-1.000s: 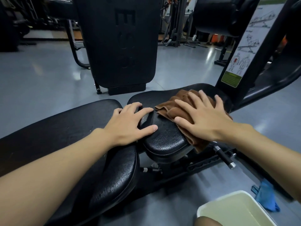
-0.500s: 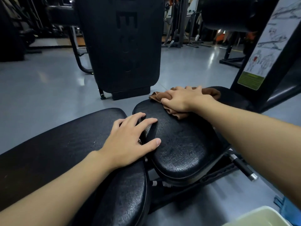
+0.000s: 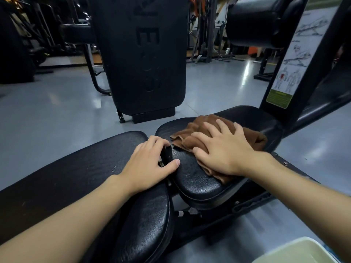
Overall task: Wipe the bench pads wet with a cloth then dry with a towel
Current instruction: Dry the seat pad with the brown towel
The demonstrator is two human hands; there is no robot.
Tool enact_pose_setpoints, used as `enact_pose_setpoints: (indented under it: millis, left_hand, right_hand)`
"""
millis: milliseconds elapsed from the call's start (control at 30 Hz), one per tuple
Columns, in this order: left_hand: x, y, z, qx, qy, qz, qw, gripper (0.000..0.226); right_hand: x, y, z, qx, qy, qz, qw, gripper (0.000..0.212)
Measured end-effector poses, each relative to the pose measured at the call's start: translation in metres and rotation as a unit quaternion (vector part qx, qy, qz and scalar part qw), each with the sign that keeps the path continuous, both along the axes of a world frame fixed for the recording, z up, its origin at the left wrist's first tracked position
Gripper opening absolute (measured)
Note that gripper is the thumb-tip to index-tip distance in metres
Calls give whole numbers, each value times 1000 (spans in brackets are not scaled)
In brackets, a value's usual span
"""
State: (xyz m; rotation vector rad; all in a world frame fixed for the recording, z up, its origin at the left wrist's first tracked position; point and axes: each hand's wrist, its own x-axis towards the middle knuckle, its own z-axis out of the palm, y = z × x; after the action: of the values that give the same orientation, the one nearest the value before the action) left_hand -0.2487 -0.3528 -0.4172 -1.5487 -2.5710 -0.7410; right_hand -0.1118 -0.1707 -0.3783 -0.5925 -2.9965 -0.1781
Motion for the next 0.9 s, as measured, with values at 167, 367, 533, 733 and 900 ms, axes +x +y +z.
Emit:
enact_pose_setpoints:
  millis: [167,367,533,733,900]
  left_hand:
    - [-6,-11,-2,-27,-13,-26,999,83]
    - [-5,-9,-4,10,-18,-14,1000,81]
    - [-8,-9,-7,10,-21,-11,1000,90]
    - [-7,-11,-7,13,-30,-6,999,84]
    - [-3,-14,-2,13,-44,-1,999,73]
  right_hand:
    - [33,-16,-3,6,-3,14,1000,67]
    - [-30,0,3,-13,-27,-9,1000,58]
    - [-99,14,12,-24,-71,-37,996,59]
    - [-112,13,11,-18,-65,-49,997,59]
    - [-59,-13,1,-11,-42,-37,998,59]
